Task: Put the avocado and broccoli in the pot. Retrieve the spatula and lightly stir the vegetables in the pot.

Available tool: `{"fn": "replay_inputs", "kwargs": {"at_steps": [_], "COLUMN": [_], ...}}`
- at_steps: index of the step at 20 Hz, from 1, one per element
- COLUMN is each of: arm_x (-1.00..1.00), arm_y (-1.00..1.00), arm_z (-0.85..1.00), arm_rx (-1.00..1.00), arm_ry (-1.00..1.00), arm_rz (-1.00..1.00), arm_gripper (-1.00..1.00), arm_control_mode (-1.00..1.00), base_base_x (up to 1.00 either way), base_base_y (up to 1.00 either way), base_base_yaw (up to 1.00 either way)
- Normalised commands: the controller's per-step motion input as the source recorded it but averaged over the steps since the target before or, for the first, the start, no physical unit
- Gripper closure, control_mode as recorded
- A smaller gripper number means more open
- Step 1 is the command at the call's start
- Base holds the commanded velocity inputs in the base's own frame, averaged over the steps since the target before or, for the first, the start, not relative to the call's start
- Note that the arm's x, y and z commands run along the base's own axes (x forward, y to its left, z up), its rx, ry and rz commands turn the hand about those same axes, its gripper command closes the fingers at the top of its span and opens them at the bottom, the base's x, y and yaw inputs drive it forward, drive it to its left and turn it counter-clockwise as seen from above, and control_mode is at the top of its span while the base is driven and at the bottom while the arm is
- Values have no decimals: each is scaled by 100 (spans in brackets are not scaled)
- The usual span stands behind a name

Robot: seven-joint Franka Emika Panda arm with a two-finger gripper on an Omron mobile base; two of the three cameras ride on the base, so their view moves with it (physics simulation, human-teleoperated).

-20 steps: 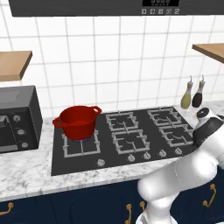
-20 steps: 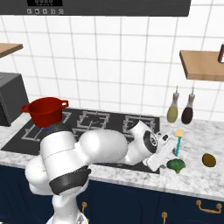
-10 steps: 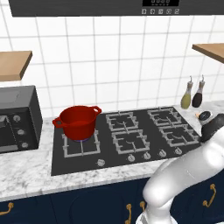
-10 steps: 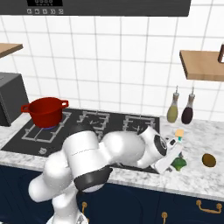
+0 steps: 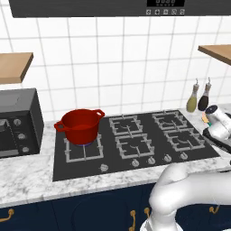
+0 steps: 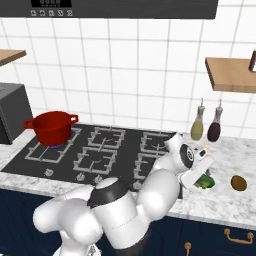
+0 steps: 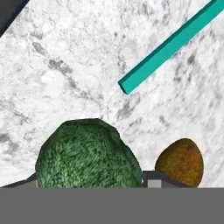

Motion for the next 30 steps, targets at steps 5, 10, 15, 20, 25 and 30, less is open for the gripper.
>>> {"fn": "replay_inputs", "kwargs": {"at_steps": [5, 10, 15, 20, 25, 30], "arm_x": [-58, -21, -17, -9, 0, 14], "arm_y": [100, 100, 100, 100, 100, 100], "arm_z": [73, 91, 80, 45, 48, 50], "arm_rx": [-6, -5, 4, 16, 19, 24], "arm_ry": [-4, -9, 0, 6, 17, 9], "arm_rz": [5, 14, 29, 41, 49, 56], "arm_gripper": [100, 100, 100, 100, 100, 100], "arm_control_mode": [-100, -100, -100, -100, -100, -100], "base_base_x": [0, 0, 0, 0, 0, 0], "base_base_y": [0, 0, 0, 0, 0, 0], "base_base_yaw": [0, 0, 0, 0, 0, 0]}}
